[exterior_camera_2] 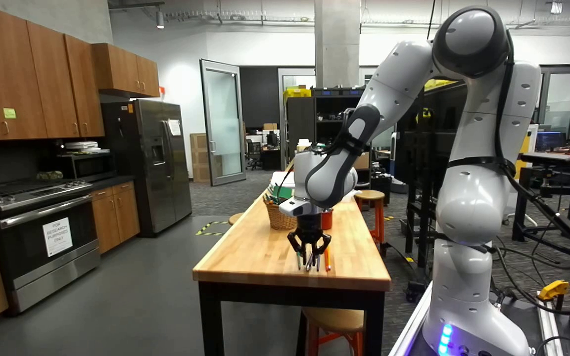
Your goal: Move the purple pen to the left.
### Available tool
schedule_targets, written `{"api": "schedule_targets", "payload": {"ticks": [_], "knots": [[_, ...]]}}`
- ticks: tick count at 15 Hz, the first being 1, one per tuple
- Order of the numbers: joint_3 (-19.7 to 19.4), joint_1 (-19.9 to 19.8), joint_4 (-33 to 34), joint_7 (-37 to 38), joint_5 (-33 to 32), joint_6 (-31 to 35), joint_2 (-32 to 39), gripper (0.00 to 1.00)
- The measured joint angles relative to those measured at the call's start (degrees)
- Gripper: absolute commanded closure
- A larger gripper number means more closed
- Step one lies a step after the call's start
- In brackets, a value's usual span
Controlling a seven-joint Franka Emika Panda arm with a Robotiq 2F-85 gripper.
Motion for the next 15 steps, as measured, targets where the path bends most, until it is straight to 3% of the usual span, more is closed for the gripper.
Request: {"api": "schedule_targets", "payload": {"ticks": [6,9,15], "knots": [[0.0,-0.8,0.1,2.5,-0.6,-0.1,-1.1,0.02],[0.4,-1.1,0.1,8.0,-1.4,-0.6,-3.0,0.0],[2.1,-1.1,1.0,28.9,-1.3,-5.8,-6.9,0.0]]}}
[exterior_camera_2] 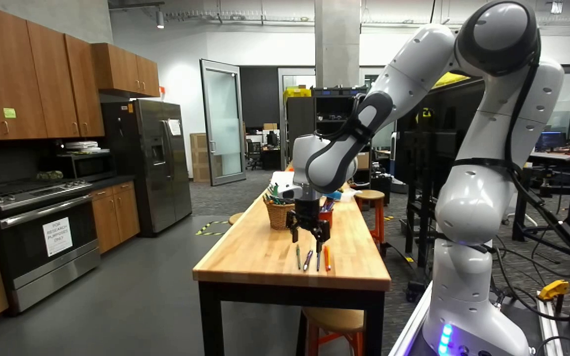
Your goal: Move the purple pen to the left.
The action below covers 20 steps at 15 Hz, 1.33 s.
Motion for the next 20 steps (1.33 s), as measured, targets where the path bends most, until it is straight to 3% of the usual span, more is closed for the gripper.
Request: {"api": "schedule_targets", "payload": {"ticks": [11,20], "knots": [[2.2,0.3,3.2,38.7,0.1,-13.3,-6.0,0.0],[2.2,0.5,4.3,65.2,3.6,-21.7,-10.2,0.0]]}}
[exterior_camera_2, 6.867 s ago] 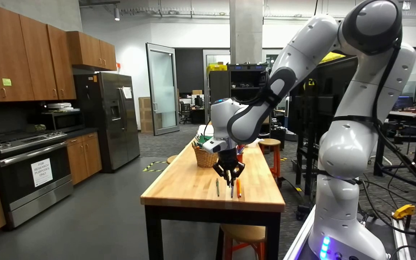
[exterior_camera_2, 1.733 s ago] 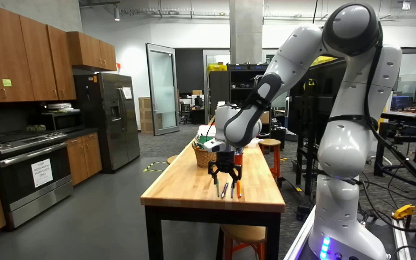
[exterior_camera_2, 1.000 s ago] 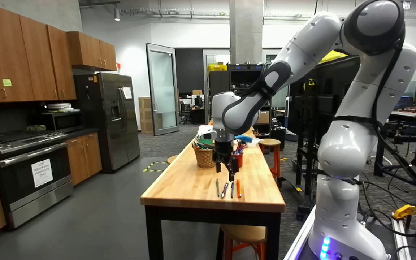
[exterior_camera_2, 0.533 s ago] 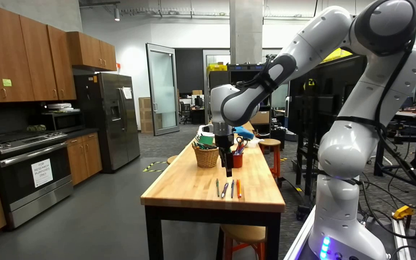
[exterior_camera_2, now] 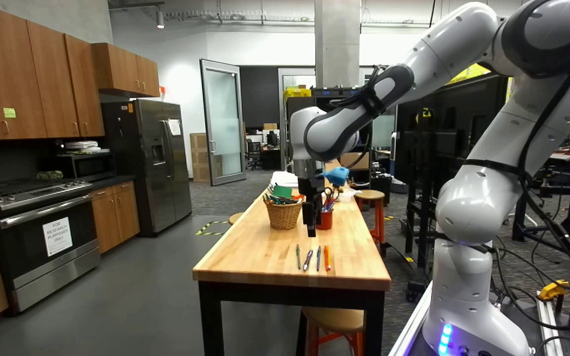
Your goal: Move the purple pen to the left.
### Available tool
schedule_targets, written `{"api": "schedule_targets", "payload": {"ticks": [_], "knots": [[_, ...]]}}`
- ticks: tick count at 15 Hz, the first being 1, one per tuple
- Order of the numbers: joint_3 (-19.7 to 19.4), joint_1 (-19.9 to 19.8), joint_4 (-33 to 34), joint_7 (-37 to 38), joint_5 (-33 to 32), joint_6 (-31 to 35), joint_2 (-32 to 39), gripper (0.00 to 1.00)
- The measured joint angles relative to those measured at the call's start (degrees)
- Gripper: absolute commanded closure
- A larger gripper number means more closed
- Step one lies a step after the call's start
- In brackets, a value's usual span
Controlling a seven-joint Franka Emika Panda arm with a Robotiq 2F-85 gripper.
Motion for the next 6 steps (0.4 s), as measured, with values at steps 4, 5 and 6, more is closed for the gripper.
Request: {"api": "schedule_targets", "payload": {"ticks": [4,5,6], "knots": [[0.1,-0.1,0.0,10.5,3.3,-2.0,-2.2,0.0],[0.4,-0.2,-0.1,13.3,3.8,-2.0,-2.7,0.0],[0.7,-0.3,-0.1,15.4,3.9,-2.0,-3.3,0.0]]}}
